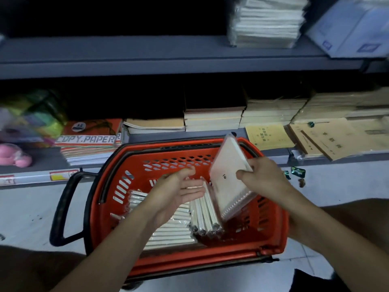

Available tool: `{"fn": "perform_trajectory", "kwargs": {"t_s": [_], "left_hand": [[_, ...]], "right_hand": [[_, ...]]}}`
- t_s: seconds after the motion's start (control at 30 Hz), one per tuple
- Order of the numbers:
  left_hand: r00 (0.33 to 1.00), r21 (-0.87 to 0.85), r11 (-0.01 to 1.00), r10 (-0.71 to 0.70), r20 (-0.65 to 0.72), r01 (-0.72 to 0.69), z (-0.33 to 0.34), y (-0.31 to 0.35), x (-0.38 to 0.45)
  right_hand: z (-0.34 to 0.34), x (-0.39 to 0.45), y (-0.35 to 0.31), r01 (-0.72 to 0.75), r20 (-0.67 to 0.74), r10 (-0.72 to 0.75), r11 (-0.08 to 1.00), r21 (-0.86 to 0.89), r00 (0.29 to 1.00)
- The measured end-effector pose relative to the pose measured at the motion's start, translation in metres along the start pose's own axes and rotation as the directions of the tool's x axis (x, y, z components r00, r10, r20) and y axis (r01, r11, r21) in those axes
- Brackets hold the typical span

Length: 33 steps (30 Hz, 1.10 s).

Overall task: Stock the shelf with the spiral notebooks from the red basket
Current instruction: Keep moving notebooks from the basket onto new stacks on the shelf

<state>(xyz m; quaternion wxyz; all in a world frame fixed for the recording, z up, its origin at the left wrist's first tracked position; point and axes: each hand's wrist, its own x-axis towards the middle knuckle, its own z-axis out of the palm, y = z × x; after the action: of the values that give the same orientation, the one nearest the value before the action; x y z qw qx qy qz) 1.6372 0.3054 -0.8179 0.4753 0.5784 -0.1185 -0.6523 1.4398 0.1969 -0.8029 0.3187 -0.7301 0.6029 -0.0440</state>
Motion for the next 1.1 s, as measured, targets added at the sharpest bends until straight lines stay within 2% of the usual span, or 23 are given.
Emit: {"fn": "perform_trajectory", "kwargs": {"t_s": [0.07, 0.13, 0.17, 0.23, 0.3, 0.37, 0.43, 0.47, 0.53, 0.6, 0.67, 0.7, 0.73, 0.8, 0.83, 0.87, 0.93, 1.03, 1.07, 1.1], "left_hand": [[0.998, -0.064, 0.998, -0.021, 0.064, 0.025, -0.003, 0.022, -0.018], [0.994, -0.144, 0.989, -0.027, 0.106, 0.043, -0.004, 0.043, -0.036], [0.991, -0.186, 0.981, -0.026, 0.129, 0.050, -0.004, 0.053, -0.045], [0.978, -0.242, 0.969, 0.012, 0.207, 0.039, -0.006, 0.071, -0.067], [0.942, -0.258, 0.966, 0.090, 0.324, -0.004, -0.007, 0.082, -0.088], [0.920, -0.275, 0.959, 0.174, 0.350, -0.076, -0.010, 0.084, -0.102], [0.921, -0.316, 0.936, 0.253, 0.295, -0.156, -0.017, 0.079, -0.106], [0.917, -0.339, 0.920, 0.294, 0.269, -0.195, -0.022, 0.076, -0.106], [0.907, -0.356, 0.897, 0.356, 0.225, -0.263, -0.028, 0.074, -0.109], [0.897, -0.358, 0.880, 0.397, 0.193, -0.312, -0.032, 0.074, -0.112], [0.890, -0.354, 0.868, 0.425, 0.166, -0.349, -0.034, 0.076, -0.113], [0.888, -0.344, 0.864, 0.436, 0.144, -0.368, -0.035, 0.078, -0.114], [0.885, -0.328, 0.860, 0.449, 0.120, -0.392, -0.036, 0.080, -0.114], [0.868, -0.274, 0.851, 0.488, 0.093, -0.448, -0.035, 0.084, -0.114], [0.859, -0.234, 0.849, 0.504, 0.087, -0.474, -0.034, 0.086, -0.115], [0.850, -0.184, 0.846, 0.520, 0.080, -0.500, -0.031, 0.089, -0.115], [0.828, -0.082, 0.830, 0.557, 0.071, -0.552, -0.020, 0.097, -0.115], [0.787, -0.080, 0.796, 0.606, 0.119, -0.600, -0.007, 0.110, -0.115], [0.772, -0.067, 0.782, 0.622, 0.133, -0.619, -0.005, 0.113, -0.114], [0.752, -0.009, 0.759, 0.647, 0.121, -0.651, -0.002, 0.113, -0.113]], "right_hand": [[-0.031, -0.029, -0.022, 0.120, -0.078, -0.118, 0.993, 0.012, 0.990], [-0.049, -0.057, -0.039, 0.260, -0.193, -0.261, 0.965, -0.032, 0.946], [-0.054, -0.070, -0.045, 0.347, -0.259, -0.357, 0.934, -0.085, 0.897], [-0.059, -0.093, -0.056, 0.532, -0.327, -0.604, 0.797, -0.288, 0.727], [-0.056, -0.106, -0.065, 0.600, -0.233, -0.776, 0.609, -0.519, 0.586], [-0.050, -0.108, -0.069, 0.622, -0.130, -0.856, 0.460, -0.633, 0.500], [-0.045, -0.106, -0.074, 0.638, -0.151, -0.872, 0.449, -0.625, 0.466], [-0.043, -0.105, -0.076, 0.637, -0.181, -0.856, 0.486, -0.598, 0.484], [-0.042, -0.103, -0.081, 0.638, -0.266, -0.777, 0.623, -0.452, 0.571], [-0.040, -0.103, -0.083, 0.668, -0.344, -0.665, 0.733, -0.129, 0.663], [-0.035, -0.101, -0.080, 0.678, -0.401, -0.583, 0.721, 0.145, 0.706], [-0.033, -0.101, -0.078, 0.673, -0.418, -0.564, 0.718, 0.178, 0.712], [-0.031, -0.101, -0.077, 0.670, -0.440, -0.566, 0.733, 0.118, 0.697], [-0.026, -0.098, -0.077, 0.623, -0.477, -0.613, 0.765, -0.161, 0.630], [-0.023, -0.097, -0.077, 0.590, -0.455, -0.654, 0.751, -0.297, 0.604], [-0.020, -0.095, -0.079, 0.565, -0.421, -0.673, 0.739, -0.367, 0.608], [-0.012, -0.091, -0.084, 0.558, -0.430, -0.632, 0.774, -0.301, 0.645], [-0.006, -0.086, -0.092, 0.599, -0.567, -0.468, 0.799, 0.057, 0.678], [-0.008, -0.084, -0.097, 0.585, -0.584, -0.361, 0.770, 0.253, 0.727], [-0.011, -0.083, -0.104, 0.532, -0.531, -0.239, 0.676, 0.510, 0.813]]}}
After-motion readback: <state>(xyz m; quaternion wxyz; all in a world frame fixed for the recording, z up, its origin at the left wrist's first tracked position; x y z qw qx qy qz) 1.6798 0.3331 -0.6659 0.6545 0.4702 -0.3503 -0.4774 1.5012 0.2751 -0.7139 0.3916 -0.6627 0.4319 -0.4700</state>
